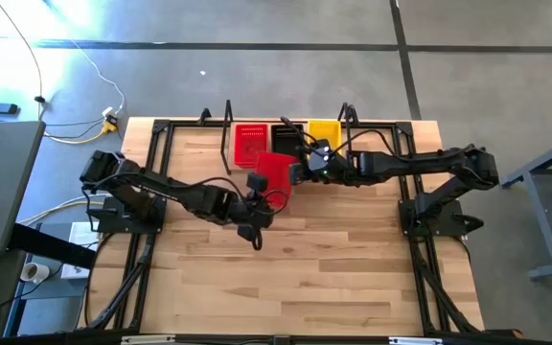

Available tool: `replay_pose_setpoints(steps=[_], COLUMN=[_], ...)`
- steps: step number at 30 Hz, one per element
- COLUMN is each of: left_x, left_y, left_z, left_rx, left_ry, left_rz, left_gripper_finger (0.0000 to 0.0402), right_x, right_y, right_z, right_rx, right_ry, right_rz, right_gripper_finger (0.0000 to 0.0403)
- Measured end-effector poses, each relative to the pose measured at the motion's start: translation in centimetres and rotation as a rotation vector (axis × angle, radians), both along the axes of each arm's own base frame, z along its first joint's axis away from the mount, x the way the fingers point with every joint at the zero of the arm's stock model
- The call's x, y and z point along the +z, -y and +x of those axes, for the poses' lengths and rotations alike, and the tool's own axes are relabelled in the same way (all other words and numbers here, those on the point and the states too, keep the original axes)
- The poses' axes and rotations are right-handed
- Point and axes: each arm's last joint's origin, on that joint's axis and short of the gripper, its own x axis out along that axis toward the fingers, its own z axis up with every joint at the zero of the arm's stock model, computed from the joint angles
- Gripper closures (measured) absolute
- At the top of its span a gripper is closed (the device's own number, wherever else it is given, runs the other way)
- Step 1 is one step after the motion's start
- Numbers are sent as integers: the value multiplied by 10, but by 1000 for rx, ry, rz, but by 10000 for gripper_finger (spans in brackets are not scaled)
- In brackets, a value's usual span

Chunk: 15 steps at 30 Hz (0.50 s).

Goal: Stack baskets on shelf by color
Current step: Stack the red bin on the red bins on the shelf

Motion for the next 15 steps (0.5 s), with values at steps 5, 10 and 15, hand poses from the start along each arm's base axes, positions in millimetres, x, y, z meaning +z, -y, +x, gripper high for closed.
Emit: replay_pose_setpoints(steps=[5,10,15], left_x=[2,14,30], left_y=[-10,-22,-36], left_z=[-2,-10,-22], left_rx=[72,154,234], left_ry=[23,81,146], left_rz=[-32,-72,-103], left_gripper_finger=[401,401,401], right_x=[14,40,66], right_y=[7,18,25], right_z=[-10,-31,-54], right_rx=[-1,26,70], right_ry=[22,53,66], right_rz=[-39,-152,-297], right_gripper_finger=[261,246,245])
